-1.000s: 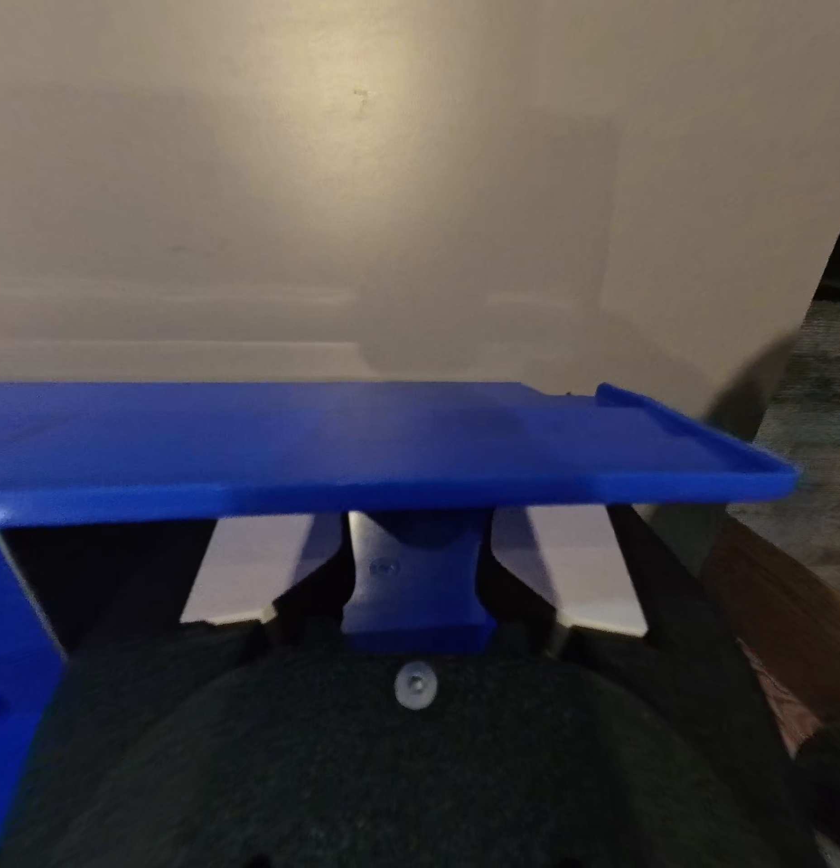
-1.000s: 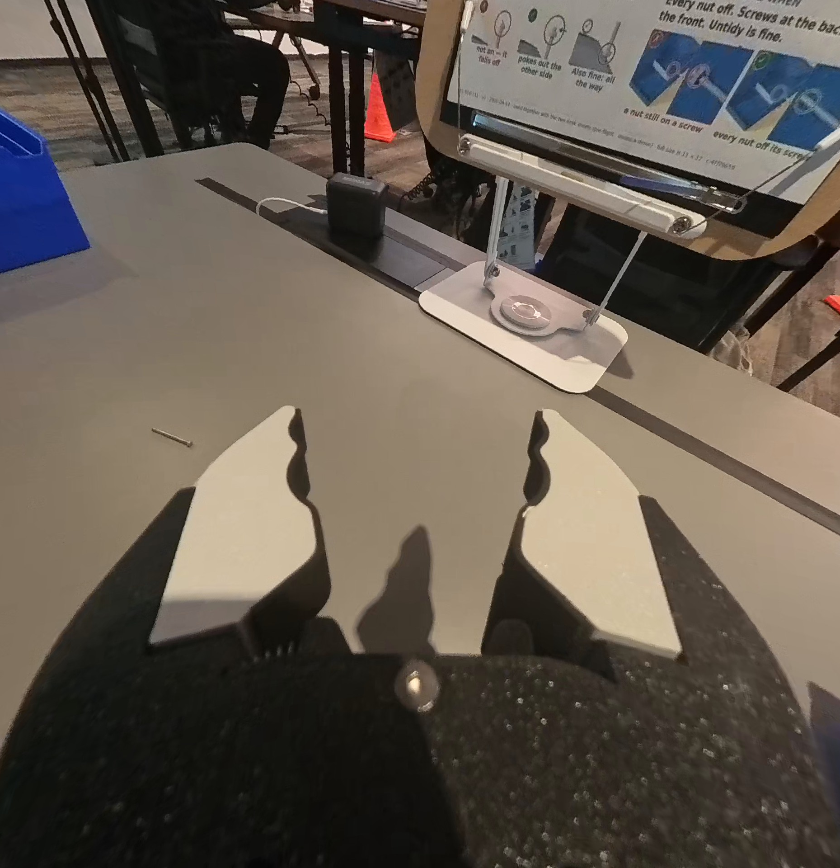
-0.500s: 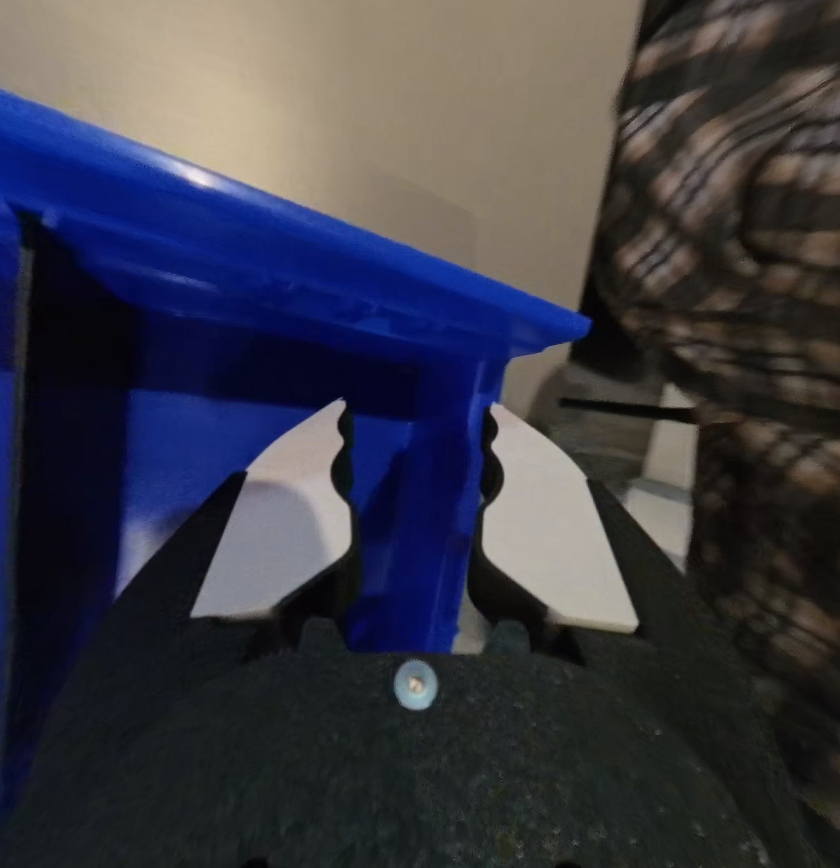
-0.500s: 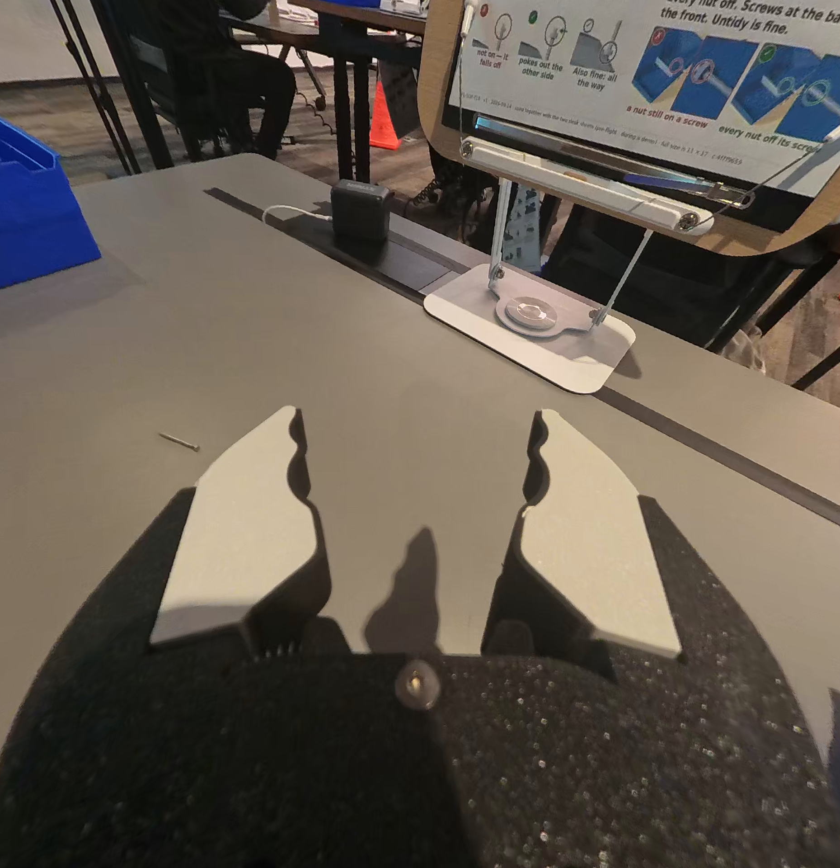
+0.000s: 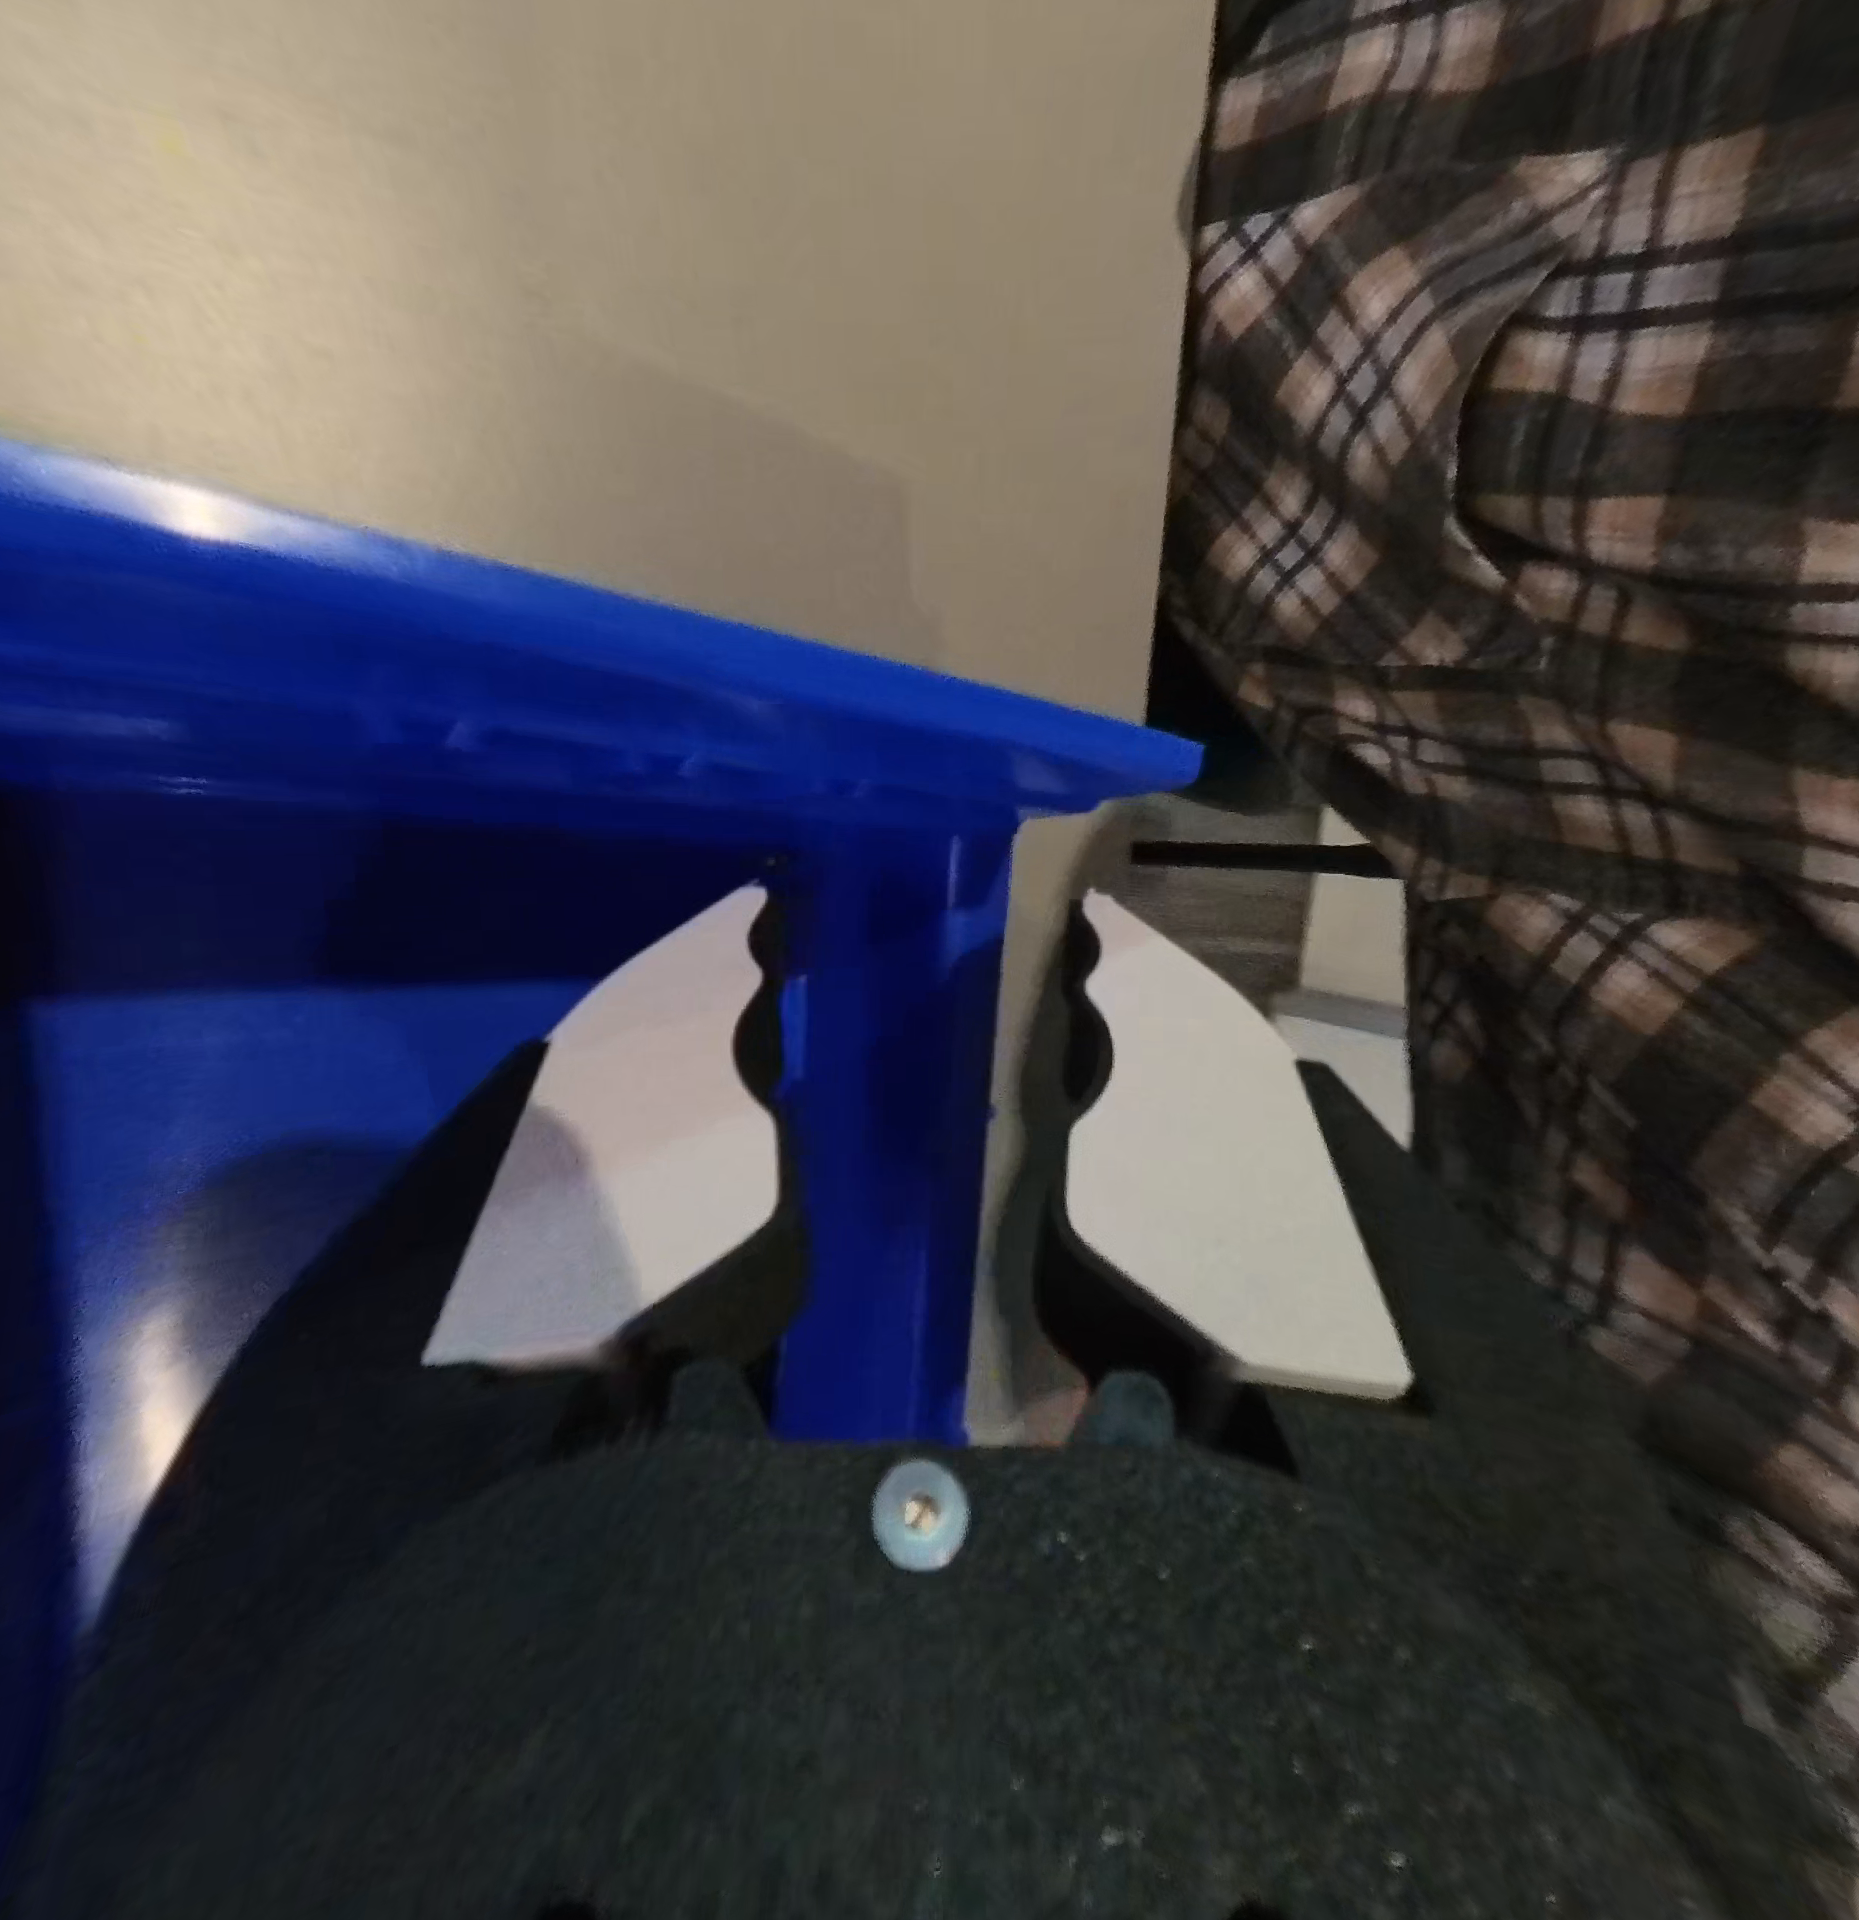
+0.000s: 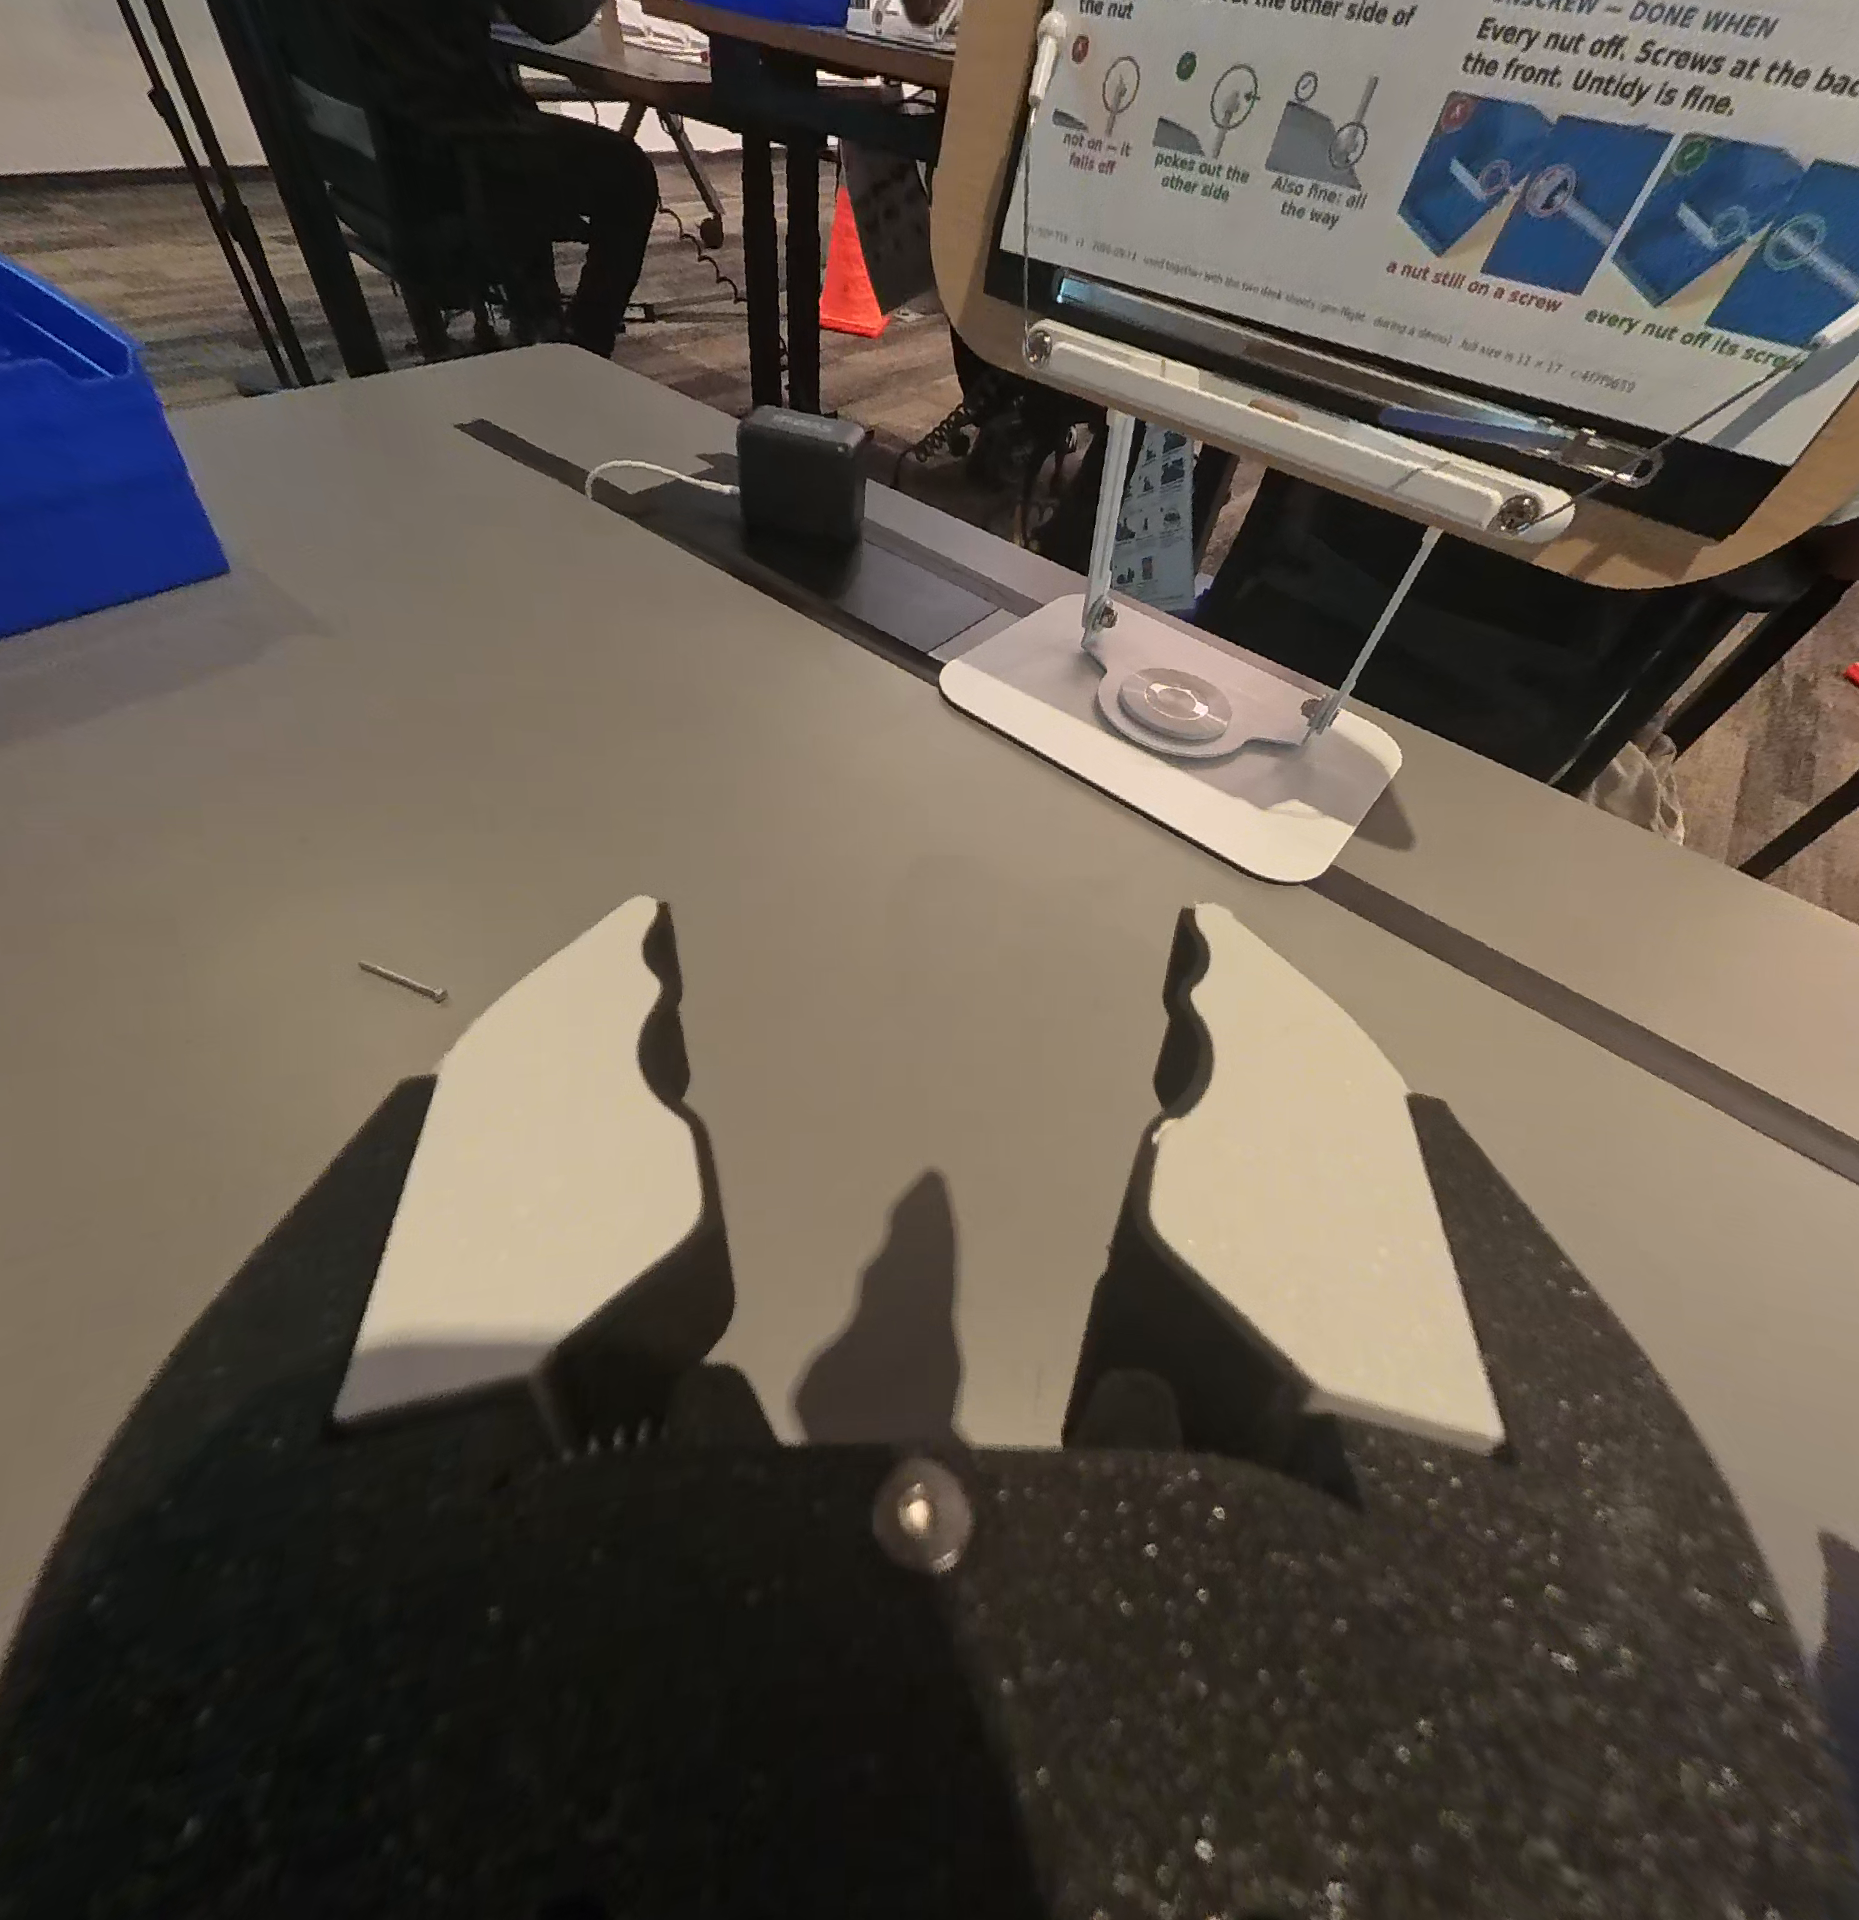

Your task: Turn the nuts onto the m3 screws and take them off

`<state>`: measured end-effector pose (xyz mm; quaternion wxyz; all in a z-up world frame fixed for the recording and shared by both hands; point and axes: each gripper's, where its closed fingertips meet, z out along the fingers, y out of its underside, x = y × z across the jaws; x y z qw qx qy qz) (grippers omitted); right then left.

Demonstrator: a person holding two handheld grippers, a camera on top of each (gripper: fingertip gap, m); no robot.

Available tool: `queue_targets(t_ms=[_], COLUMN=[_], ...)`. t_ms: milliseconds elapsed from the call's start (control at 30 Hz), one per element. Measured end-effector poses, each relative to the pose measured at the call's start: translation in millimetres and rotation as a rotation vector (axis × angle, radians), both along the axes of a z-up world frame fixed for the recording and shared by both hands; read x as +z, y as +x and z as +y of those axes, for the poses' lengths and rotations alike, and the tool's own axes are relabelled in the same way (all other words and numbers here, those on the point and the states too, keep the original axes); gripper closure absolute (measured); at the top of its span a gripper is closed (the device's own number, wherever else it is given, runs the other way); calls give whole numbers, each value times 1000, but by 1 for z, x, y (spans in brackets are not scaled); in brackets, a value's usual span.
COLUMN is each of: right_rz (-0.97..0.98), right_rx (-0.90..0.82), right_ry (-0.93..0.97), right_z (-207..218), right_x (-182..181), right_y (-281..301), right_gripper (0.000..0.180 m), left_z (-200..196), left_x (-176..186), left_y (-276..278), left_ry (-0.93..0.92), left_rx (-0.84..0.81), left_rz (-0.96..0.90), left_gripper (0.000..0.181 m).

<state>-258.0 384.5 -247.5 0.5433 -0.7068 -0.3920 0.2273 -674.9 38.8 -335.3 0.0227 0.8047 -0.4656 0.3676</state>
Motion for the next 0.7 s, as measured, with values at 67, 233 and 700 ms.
queue_targets(t_ms=[67,233,700], right_rz=[-1,-3,-3], right_rx=[-3,-11,47], right_ry=[-2,0,2], right_z=[0,0,4], right_x=[0,1,6], right_y=[1,4,-17], right_gripper=[91,91,91], left_z=[11,44,40], left_x=[3,14,4], left_y=[-6,-25,-46], left_ry=[80,292,476], left_rx=[30,308,587], left_rz=[25,113,507], left_gripper=[130,123,181])
